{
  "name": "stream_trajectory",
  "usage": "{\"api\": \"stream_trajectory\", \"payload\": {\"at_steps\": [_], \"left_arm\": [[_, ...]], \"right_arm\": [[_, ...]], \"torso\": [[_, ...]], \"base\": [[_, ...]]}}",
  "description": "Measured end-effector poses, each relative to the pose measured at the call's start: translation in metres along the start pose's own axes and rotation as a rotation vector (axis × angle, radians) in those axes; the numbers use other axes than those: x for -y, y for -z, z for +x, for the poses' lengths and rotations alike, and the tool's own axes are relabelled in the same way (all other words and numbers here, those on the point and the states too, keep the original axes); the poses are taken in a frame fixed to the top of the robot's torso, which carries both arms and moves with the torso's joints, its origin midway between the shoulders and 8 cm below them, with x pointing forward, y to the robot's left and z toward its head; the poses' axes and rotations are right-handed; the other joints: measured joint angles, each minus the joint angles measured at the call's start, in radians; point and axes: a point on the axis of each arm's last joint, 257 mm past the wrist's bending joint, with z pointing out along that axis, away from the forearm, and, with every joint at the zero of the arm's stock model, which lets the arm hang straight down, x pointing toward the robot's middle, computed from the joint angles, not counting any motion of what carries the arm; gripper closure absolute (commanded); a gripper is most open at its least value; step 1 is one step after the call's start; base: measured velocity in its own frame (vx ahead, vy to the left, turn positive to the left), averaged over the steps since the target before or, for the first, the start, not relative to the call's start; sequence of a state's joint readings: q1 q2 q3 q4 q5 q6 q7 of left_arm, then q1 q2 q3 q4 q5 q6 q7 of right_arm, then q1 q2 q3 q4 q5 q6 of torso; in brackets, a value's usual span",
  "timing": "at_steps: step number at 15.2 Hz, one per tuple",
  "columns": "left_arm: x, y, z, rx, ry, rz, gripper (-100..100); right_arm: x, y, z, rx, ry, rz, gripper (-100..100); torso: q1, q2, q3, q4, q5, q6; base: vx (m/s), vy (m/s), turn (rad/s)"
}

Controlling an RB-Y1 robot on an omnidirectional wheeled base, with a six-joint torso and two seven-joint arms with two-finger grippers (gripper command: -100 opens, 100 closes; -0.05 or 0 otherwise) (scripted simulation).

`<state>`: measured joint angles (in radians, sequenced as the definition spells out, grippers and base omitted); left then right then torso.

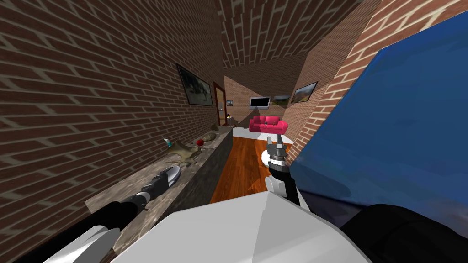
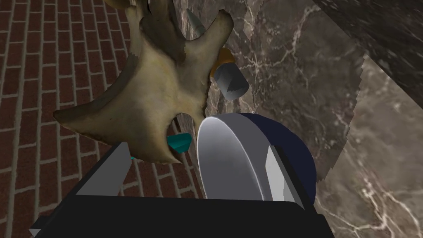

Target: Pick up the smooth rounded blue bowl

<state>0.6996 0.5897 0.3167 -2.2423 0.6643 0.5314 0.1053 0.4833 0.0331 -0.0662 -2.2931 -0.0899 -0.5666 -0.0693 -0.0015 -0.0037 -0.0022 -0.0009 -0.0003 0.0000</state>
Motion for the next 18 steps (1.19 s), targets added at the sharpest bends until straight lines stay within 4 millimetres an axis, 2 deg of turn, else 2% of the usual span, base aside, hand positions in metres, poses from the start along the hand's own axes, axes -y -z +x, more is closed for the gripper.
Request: {"api": "stream_trajectory", "payload": {"at_steps": [8, 18], "left_arm": [[-0.027, 0.008, -0.017, 0.017, 0.046, -0.148, -100], [-0.063, 0.031, -0.039, 0.048, 0.115, -0.347, -100]], "right_arm": [[0.000, 0.000, 0.000, 0.000, 0.000, 0.000, 0], [0.000, 0.000, 0.000, 0.000, 0.000, 0.000, 0]], "torso": [[0.001, 0.001, 0.000, 0.000, 0.000, 0.000], [0.002, -0.001, 0.000, 0.000, 0.000, 0.000]], "base": [[0.043, -0.016, 0.014], [0.056, -0.007, 0.017]]}}
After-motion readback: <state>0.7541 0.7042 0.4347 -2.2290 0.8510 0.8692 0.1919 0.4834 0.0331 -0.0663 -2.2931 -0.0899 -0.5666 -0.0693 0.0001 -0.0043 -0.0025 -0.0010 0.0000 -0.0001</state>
